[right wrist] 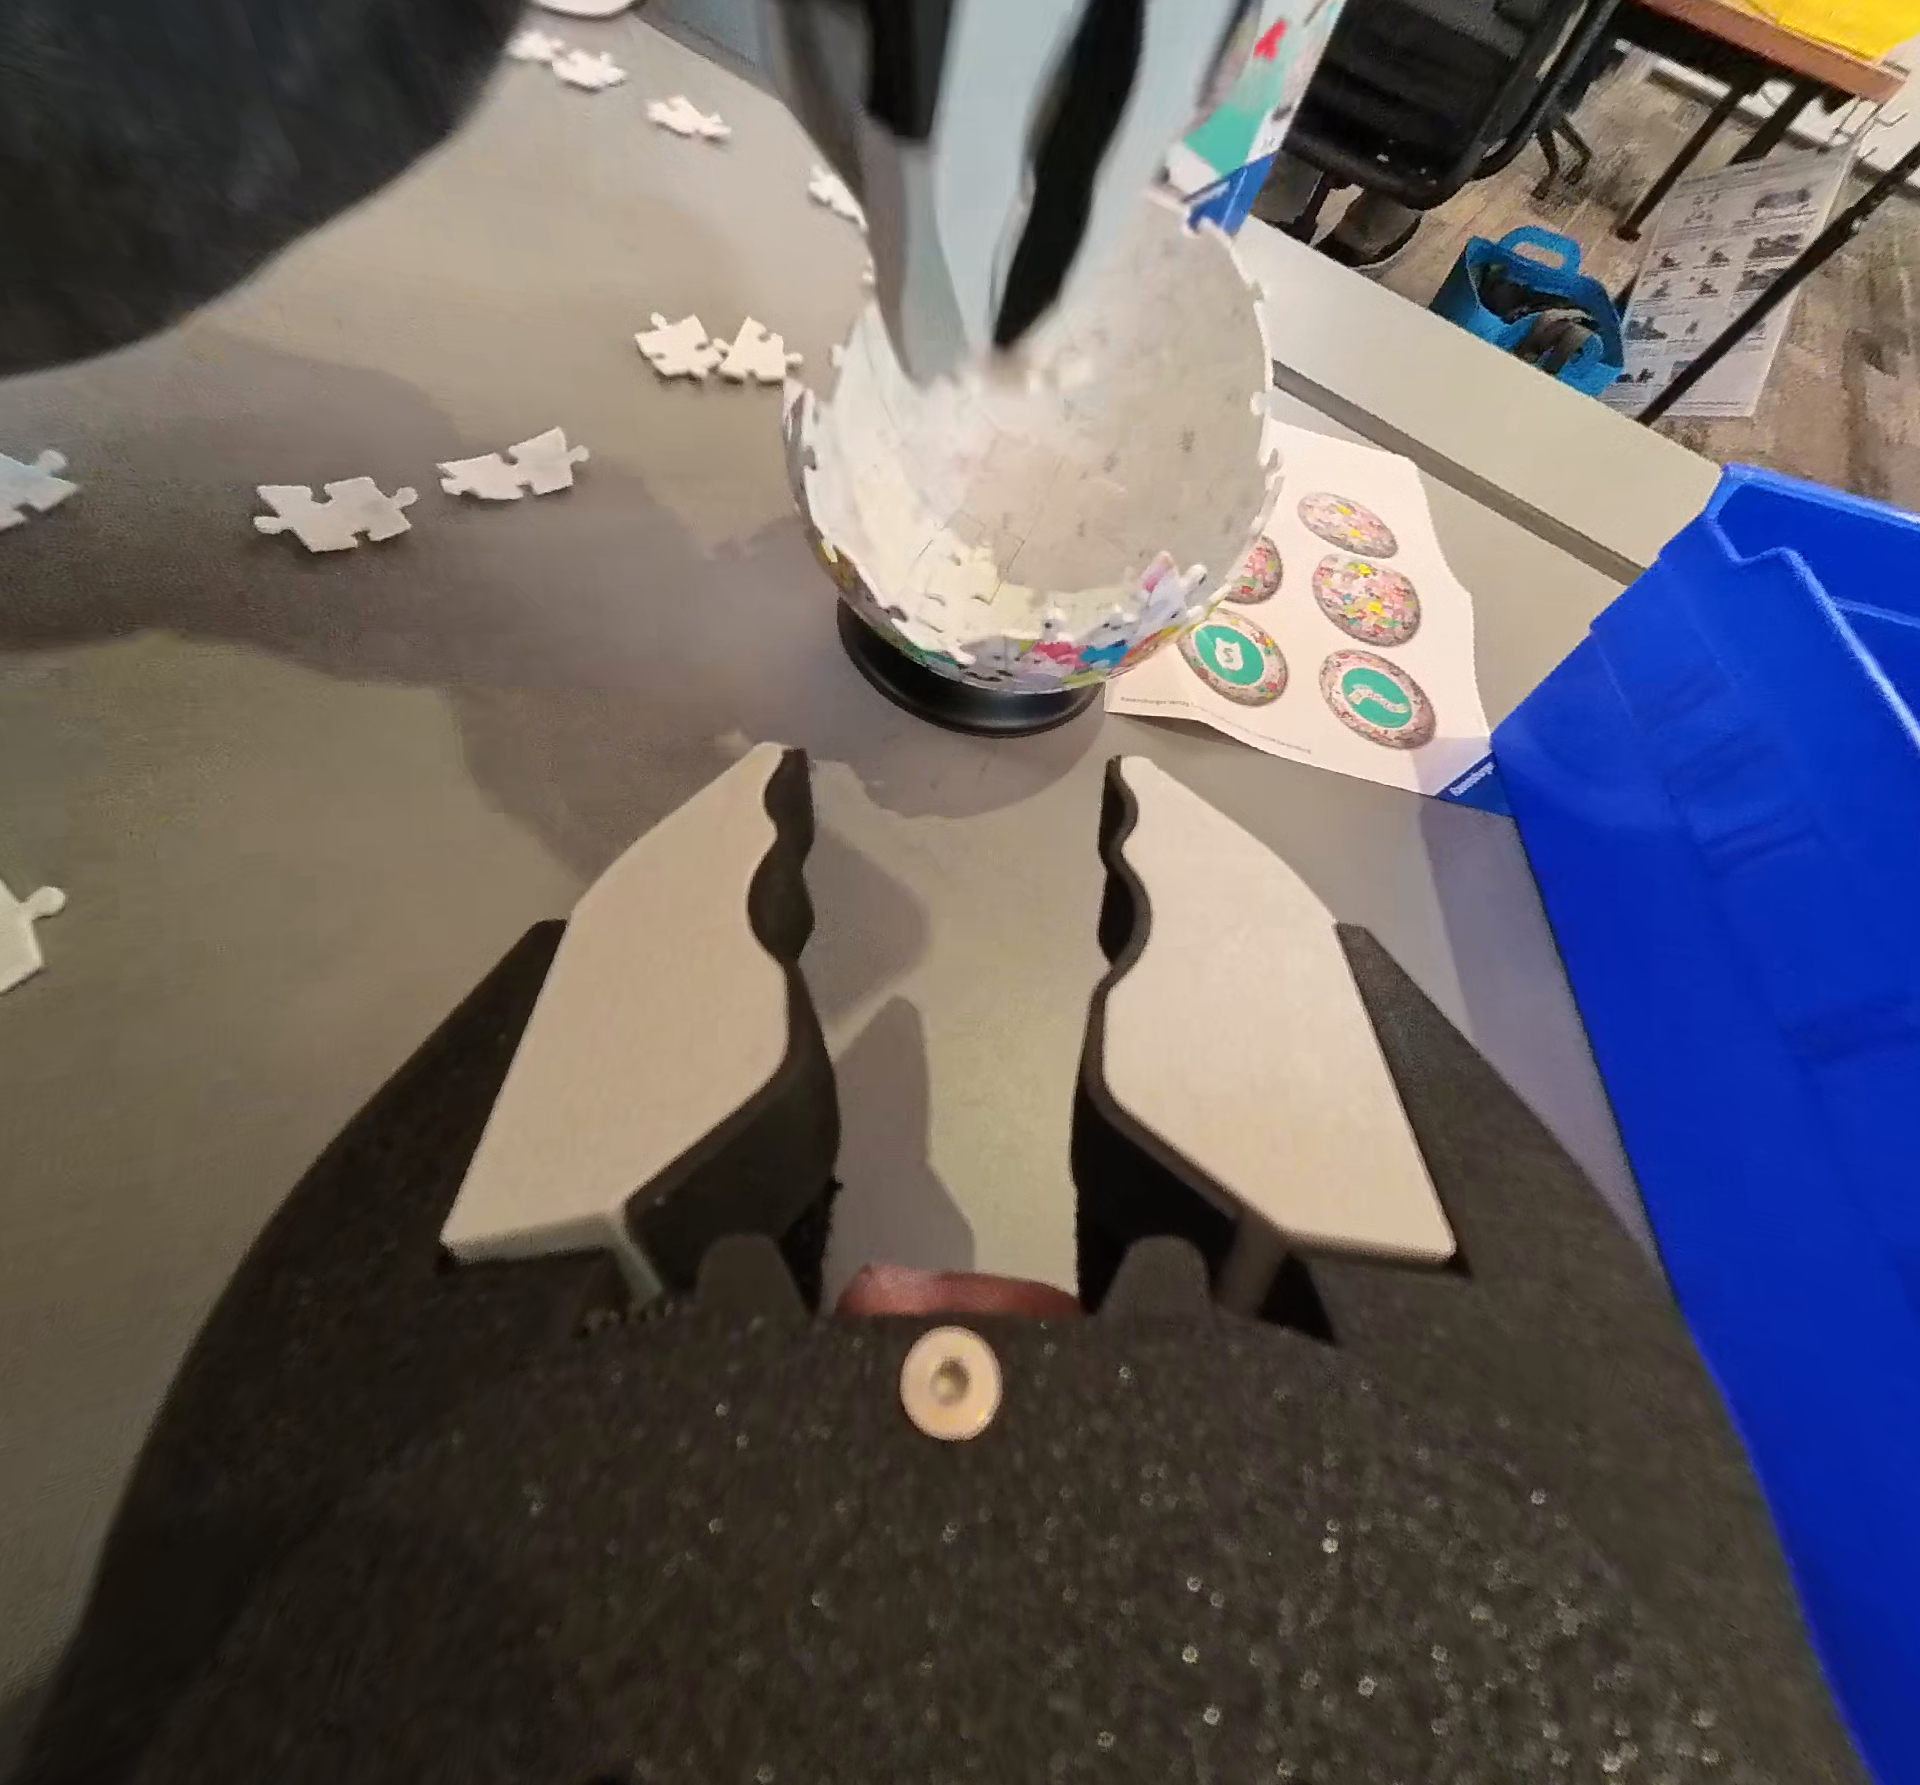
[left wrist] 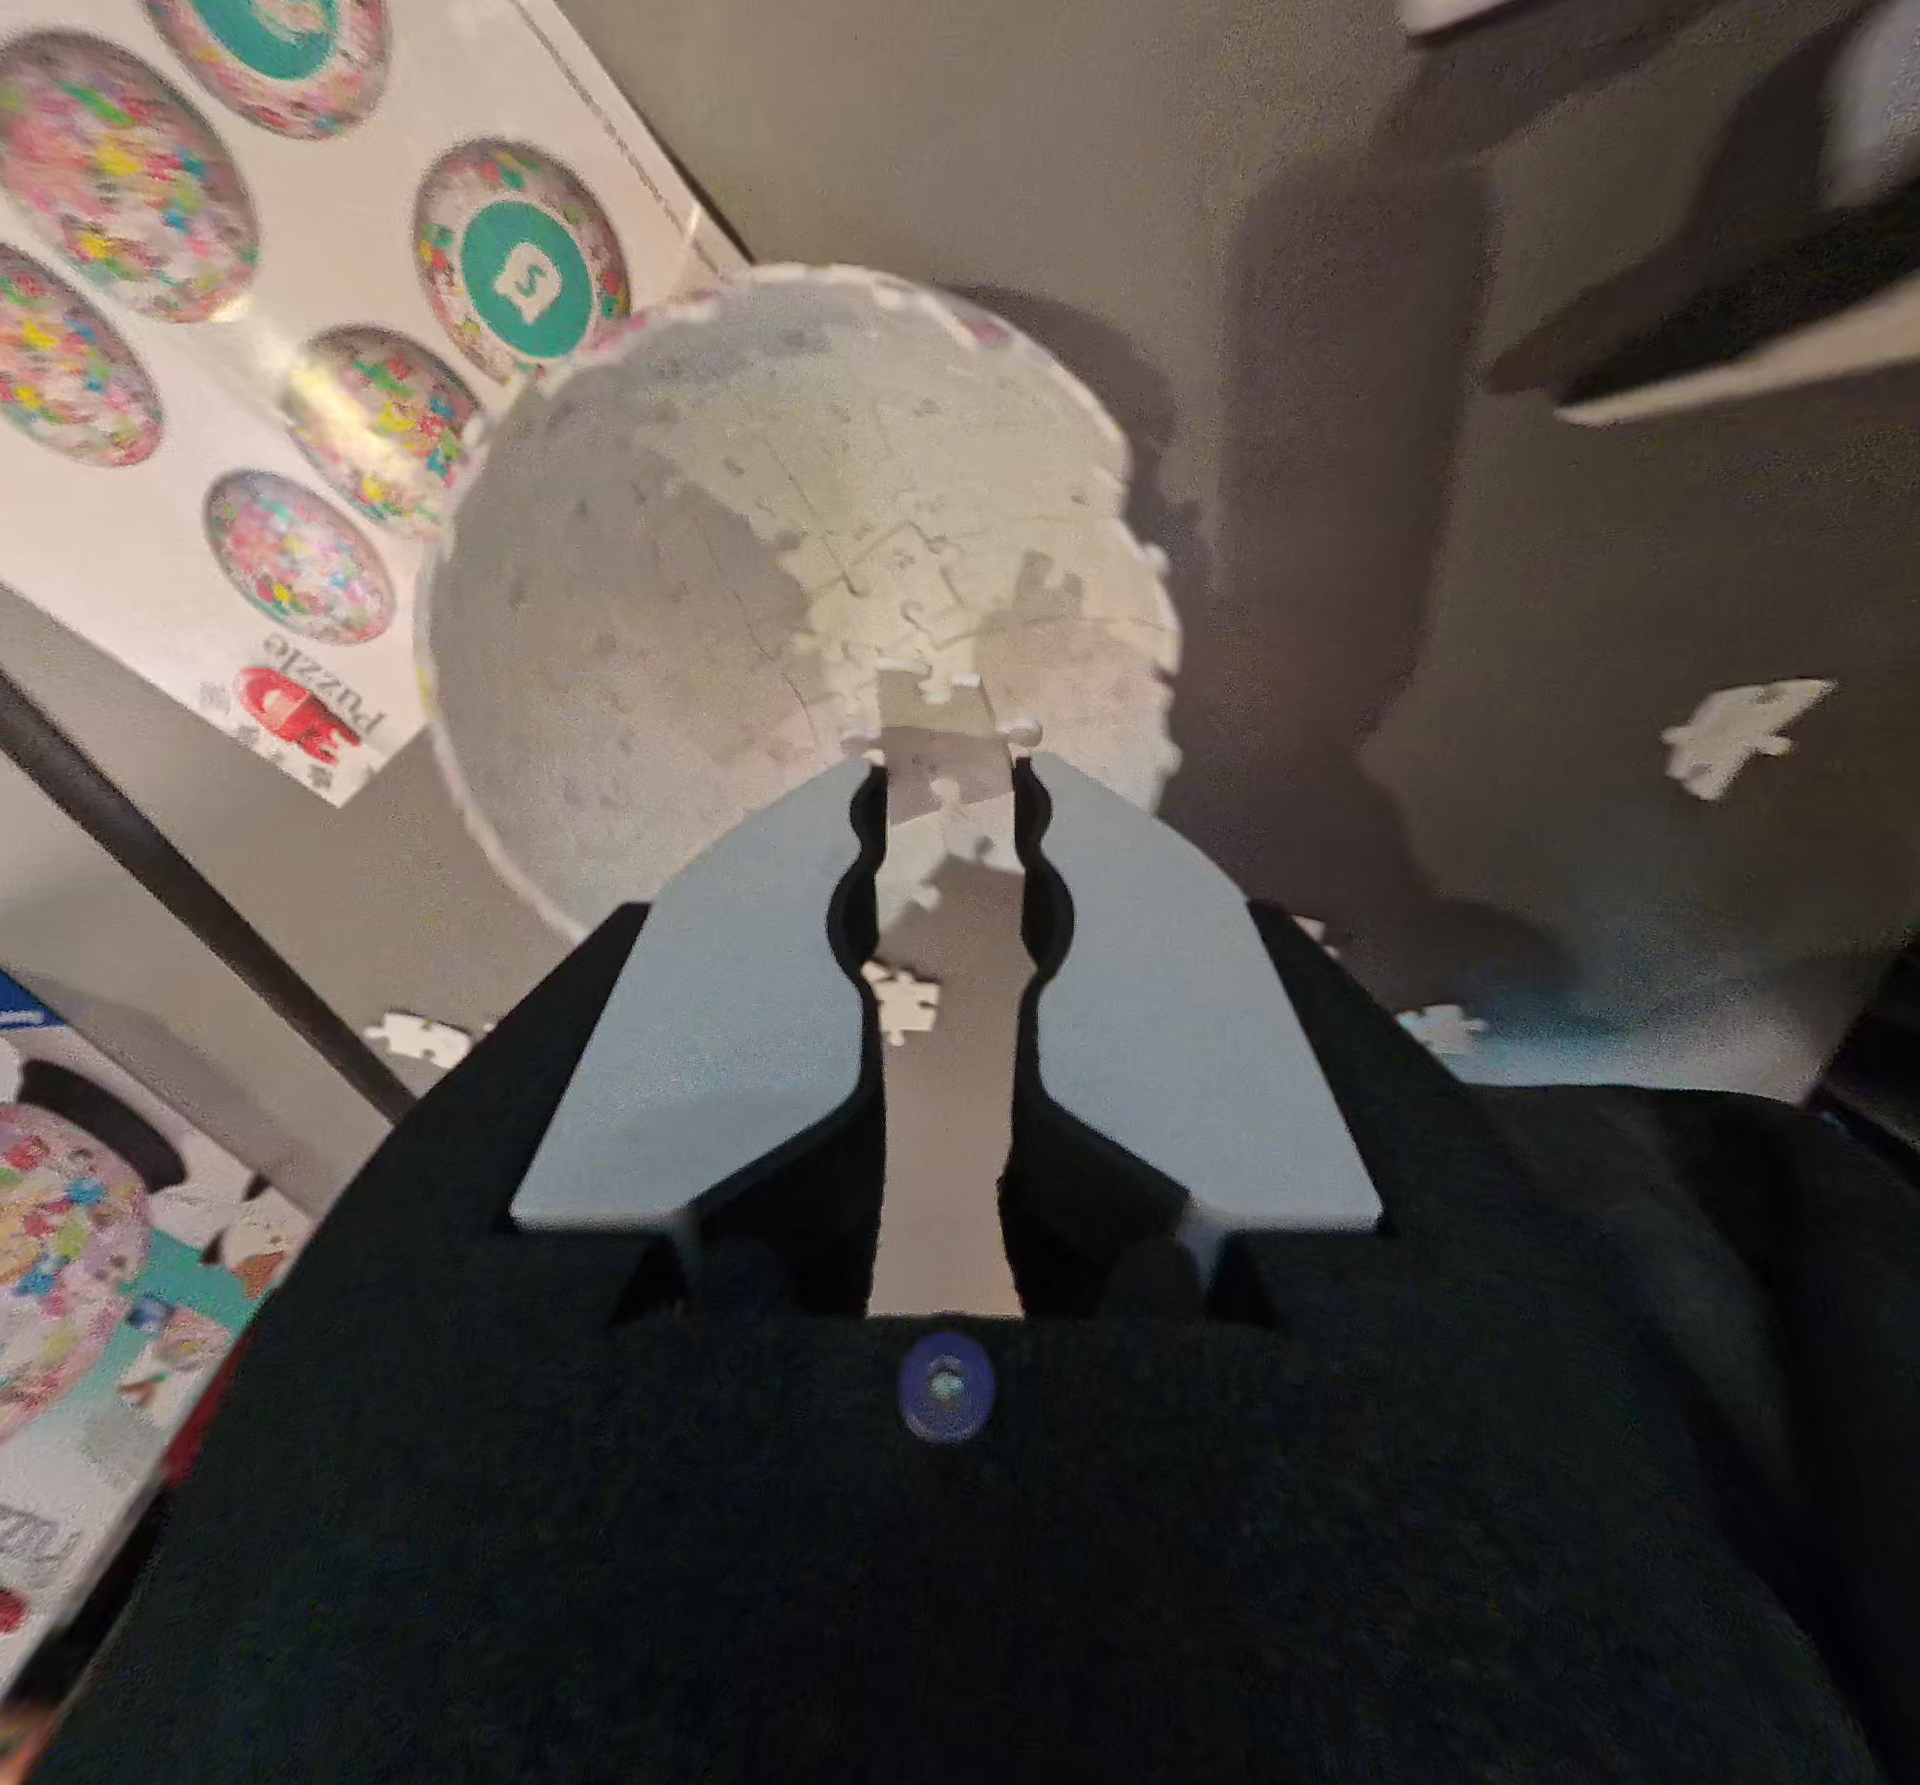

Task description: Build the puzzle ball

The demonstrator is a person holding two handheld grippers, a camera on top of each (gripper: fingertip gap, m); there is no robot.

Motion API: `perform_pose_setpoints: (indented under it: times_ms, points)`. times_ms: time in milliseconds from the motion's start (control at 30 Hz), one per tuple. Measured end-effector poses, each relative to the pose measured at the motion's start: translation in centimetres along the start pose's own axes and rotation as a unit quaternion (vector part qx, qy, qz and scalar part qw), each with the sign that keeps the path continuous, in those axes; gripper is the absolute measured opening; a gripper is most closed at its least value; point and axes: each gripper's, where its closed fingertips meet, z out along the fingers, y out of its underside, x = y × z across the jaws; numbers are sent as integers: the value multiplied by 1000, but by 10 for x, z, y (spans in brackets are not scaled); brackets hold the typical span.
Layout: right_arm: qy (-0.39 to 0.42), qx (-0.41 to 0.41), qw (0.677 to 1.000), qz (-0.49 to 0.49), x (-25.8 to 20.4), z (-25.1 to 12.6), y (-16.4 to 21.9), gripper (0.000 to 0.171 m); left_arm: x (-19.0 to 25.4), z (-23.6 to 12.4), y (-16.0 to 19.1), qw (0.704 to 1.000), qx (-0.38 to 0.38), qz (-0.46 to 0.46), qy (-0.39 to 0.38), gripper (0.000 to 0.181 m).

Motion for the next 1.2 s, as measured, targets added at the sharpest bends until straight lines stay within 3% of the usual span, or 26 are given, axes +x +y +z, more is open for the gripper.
perform_pose_setpoints:
  times_ms: [167, 333, 467, 633, 733, 933, 1033, 1200]
  points:
    - [0, 0, 1000, -1, -1, 0, 0, 53, 46, -40, 37, 994, 88, -65, 17, 23]
    - [3, -10, 1000, -19, -4, 3, 1, 52, 98, 16, 84, 981, 69, -164, 78, 23]
    - [9, -17, 999, -29, -7, 4, 1, 52, 119, 61, 88, 984, 36, -162, 68, 23]
    - [18, -10, 1000, -8, -13, 3, -4, 52, 130, 80, 77, 984, 53, -157, 65, 23]
    - [18, -18, 1000, -5, -21, -2, 3, 51, 126, 71, 76, 984, 69, -157, 41, 48]
    - [18, -9, 1000, 0, -21, -9, 1, 51, 66, -16, 30, 973, 192, -121, -36, 54]
    - [14, -8, 1000, -8, -23, -10, 0, 51, 26, -19, 15, 986, 140, -56, -76, 52]
    - [15, -4, 1000, -6, -19, -14, 2, 51, -4, 12, -11, 998, 67, -5, -20, 45]
